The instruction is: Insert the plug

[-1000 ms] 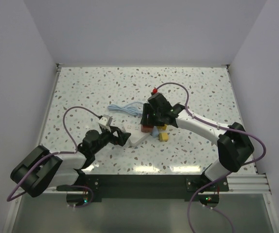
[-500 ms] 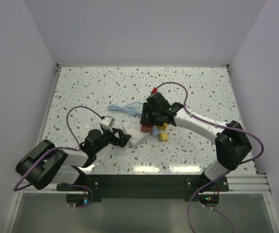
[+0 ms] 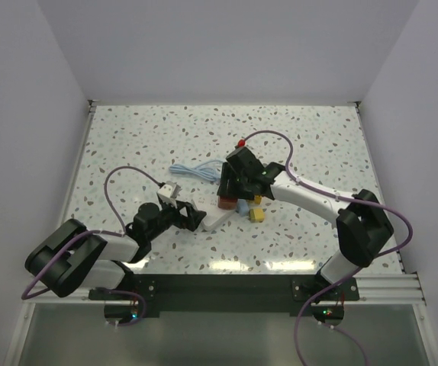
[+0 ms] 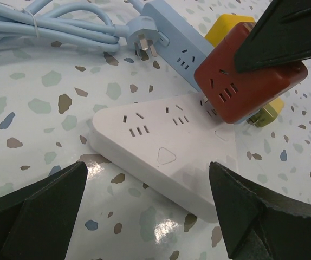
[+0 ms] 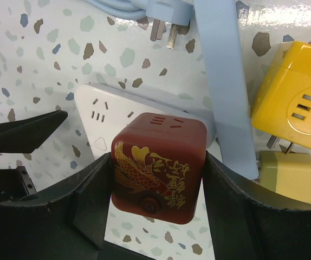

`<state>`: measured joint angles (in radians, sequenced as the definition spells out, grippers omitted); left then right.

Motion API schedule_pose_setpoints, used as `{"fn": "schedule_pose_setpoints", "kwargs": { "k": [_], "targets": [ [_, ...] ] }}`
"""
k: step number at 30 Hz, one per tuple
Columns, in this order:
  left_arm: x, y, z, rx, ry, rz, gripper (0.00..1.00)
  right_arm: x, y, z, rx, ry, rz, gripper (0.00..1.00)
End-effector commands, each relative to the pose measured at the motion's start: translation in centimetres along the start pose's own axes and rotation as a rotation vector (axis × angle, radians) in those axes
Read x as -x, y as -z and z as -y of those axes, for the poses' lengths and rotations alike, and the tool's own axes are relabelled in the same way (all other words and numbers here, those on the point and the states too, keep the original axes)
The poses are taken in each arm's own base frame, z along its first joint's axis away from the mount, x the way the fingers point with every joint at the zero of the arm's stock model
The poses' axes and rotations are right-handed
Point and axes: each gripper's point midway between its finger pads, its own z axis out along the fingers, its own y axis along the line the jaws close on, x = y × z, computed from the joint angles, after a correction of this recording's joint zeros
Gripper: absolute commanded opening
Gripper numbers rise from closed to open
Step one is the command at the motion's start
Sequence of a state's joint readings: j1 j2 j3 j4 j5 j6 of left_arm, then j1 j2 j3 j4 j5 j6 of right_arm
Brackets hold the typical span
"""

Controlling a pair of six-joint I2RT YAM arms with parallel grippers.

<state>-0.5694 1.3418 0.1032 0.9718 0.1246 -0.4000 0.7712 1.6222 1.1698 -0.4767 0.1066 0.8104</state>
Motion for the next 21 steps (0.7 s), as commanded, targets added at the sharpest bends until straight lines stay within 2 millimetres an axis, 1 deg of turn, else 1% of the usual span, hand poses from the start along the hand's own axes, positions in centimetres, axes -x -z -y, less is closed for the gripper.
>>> {"fn": "schedule_pose_setpoints", "kwargs": {
  "k": [1,4,9,10,16,21],
  "targets": [
    [2.4,-0.7,0.4,-0.019,-0.036,0.081,1.0,1.5,0.6,-1.4,0.006,-0.028,0.056,0.0],
    [2.3,-0.7,0.3,-0.019,-0.037,0.077,1.0,1.2,0.4,-0.8,-0.019,-0.037,0.05,0.0],
    [2.2,-0.7,0.4,-0.024,-0.038,0.079,1.0,0.8,0.1,-0.3,-0.051,-0.048,0.037,0.0],
    [2.3,-0.6,0.5,-0.025,-0.038,0.082,1.0,0.6,0.0,0.1,-0.072,-0.047,0.026,0.0],
    [2.2,-0.6,0.3,-0.019,-0.04,0.079,1.0,0.5,0.3,1.1,-0.123,-0.056,0.036,0.0],
    [2.1,-0.6,0.3,-0.023,-0.041,0.075,1.0,-0.2,-0.8,1.2,-0.132,-0.06,0.008,0.0]
  ]
}}
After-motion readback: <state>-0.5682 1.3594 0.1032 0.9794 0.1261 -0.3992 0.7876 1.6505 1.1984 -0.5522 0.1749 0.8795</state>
